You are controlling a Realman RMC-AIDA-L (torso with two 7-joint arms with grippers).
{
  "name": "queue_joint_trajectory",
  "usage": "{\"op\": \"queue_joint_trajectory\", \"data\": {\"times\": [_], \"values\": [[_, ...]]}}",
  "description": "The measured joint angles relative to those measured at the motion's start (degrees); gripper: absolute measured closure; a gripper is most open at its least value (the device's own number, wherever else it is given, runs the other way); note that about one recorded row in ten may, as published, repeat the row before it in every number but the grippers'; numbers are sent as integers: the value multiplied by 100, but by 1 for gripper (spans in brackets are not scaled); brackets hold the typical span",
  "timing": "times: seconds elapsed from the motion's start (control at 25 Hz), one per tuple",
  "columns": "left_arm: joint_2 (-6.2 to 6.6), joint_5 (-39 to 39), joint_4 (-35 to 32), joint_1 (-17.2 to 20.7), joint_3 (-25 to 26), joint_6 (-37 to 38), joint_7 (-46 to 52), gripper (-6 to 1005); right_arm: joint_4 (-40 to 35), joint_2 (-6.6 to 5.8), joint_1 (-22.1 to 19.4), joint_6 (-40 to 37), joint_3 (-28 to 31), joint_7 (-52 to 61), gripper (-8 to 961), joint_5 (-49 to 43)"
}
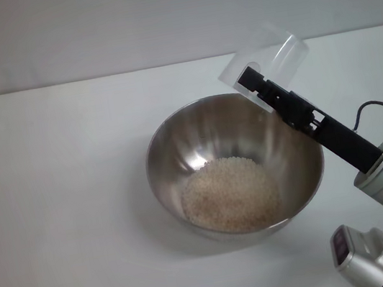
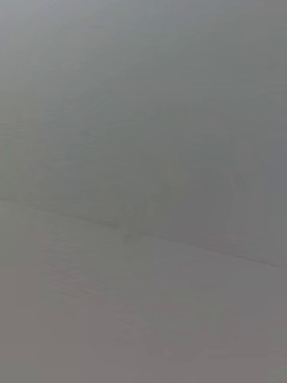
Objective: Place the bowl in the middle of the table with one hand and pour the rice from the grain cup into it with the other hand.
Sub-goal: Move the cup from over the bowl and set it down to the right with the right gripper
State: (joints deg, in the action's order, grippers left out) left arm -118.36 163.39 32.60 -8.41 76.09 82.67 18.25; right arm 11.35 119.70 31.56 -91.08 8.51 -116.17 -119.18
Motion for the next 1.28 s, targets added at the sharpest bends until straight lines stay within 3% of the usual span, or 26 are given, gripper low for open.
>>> {"op": "queue_joint_trajectory", "data": {"times": [0.16, 0.64, 0.96, 1.28], "values": [[-12, 1, 9, 6, -17, 6, 4, 424, 81, -13, -100, -95, 128, 456, 941, 97], [-20, -3, 0, -44, -80, 12, 4, 417, 1646, 4, -1284, -319, 1969, 5624, 941, 721], [-20, -1, -36, -100, -81, 12, 4, 411, 1775, -7, -1669, 308, 2059, 8613, 941, 1472], [-20, 0, -126, -160, -78, 12, 50, 406, 1347, 0, -1542, 895, 2017, 10150, 941, 1814]]}}
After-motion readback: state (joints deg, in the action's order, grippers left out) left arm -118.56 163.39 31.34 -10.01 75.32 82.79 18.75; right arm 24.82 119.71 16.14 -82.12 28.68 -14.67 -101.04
